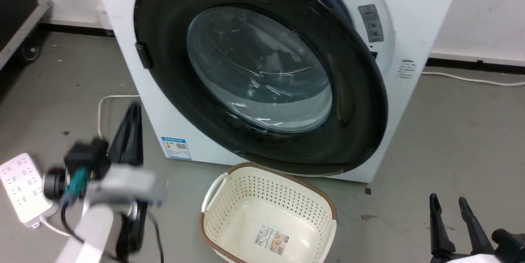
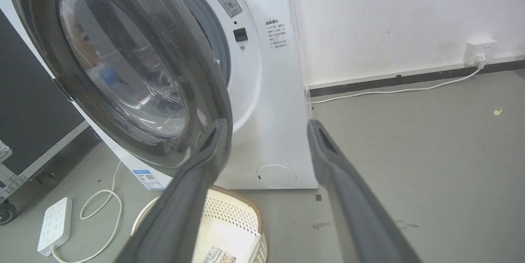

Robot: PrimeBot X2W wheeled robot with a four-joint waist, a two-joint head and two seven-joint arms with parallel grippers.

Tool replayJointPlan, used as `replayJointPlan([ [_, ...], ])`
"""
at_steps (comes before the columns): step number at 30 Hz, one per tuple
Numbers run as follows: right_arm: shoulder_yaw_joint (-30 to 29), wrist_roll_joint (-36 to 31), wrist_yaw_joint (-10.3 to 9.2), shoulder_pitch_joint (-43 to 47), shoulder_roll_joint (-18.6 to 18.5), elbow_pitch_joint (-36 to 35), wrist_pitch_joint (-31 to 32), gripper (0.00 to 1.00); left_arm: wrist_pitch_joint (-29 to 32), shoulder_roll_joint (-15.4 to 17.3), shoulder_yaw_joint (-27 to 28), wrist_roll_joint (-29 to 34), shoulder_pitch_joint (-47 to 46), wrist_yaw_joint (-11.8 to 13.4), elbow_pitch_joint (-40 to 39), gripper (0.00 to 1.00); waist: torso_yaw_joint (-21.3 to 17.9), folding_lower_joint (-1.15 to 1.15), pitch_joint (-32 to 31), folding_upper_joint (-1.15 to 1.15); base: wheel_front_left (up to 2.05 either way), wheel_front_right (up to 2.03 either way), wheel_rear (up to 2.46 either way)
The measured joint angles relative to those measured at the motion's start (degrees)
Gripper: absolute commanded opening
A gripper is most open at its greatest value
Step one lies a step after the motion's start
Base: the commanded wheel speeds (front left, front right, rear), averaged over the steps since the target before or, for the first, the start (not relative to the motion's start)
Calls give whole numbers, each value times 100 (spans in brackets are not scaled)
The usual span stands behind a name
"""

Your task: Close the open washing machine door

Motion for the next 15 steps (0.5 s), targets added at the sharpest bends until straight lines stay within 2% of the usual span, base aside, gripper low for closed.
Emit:
replayJointPlan([
  [11,110,-1,0,90,0,11,0,100,58,-168,52,-528,1249,-165,276,0,216,1,-89,0,0,0,0],
  [12,121,-2,0,94,0,11,0,100,58,-205,42,-555,1312,-165,324,11,227,1,-98,0,0,0,0],
  [13,127,-8,0,104,0,11,0,100,57,-245,30,-586,1368,-174,364,40,238,0,-106,0,0,0,0],
  [14,135,-31,0,110,0,11,0,100,57,-276,16,-595,1414,-194,397,94,248,0,-115,0,0,0,0],
  [15,138,-45,0,114,0,10,0,100,56,-304,9,-595,1450,-198,419,100,258,1,-125,0,0,0,0],
])
